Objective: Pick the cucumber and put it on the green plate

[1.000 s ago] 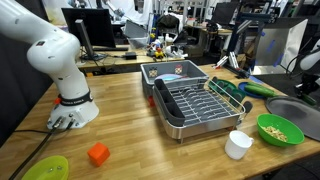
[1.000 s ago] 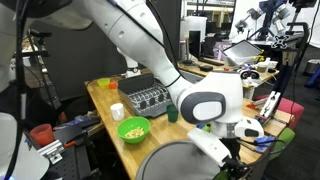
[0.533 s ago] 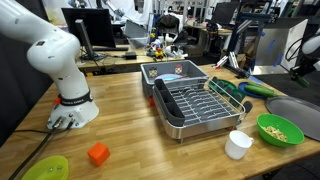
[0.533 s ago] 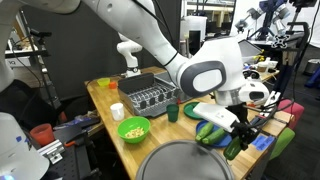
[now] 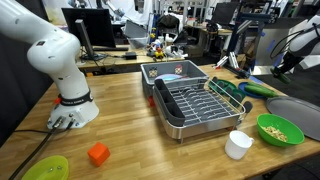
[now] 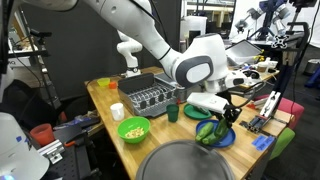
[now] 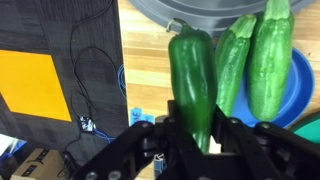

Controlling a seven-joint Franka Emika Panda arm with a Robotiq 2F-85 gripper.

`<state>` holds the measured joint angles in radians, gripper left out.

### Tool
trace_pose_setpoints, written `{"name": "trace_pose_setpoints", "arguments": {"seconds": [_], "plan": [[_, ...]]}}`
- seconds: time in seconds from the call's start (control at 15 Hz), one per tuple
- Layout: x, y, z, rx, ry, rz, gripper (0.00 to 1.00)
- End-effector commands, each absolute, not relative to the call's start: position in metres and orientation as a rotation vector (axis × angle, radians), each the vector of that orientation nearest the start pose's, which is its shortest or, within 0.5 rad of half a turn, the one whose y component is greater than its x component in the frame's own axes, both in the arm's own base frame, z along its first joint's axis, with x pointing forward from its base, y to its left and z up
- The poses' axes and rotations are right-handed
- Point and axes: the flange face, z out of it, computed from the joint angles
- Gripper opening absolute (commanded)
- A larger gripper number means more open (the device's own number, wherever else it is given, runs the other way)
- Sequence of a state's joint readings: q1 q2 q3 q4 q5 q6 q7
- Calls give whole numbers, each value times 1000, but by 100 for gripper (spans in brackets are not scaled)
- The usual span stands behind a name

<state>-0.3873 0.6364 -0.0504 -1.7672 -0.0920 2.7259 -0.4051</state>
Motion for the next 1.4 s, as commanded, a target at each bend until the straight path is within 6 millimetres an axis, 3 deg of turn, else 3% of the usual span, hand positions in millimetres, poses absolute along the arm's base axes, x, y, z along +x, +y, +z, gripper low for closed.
{"name": "trace_pose_setpoints", "arguments": {"seconds": [0.0,0.53,0.6,0.87,1.07,1.33], "plan": [[631,-281,237,-3311,-125,-439,33],[630,-283,237,-3313,-145,-436,33],[630,-283,237,-3313,-145,-436,8],[666,-248,259,-3332,-396,-470,8],[698,-213,275,-3349,-678,-428,8],[729,-168,277,-3266,-1047,-397,8]]}}
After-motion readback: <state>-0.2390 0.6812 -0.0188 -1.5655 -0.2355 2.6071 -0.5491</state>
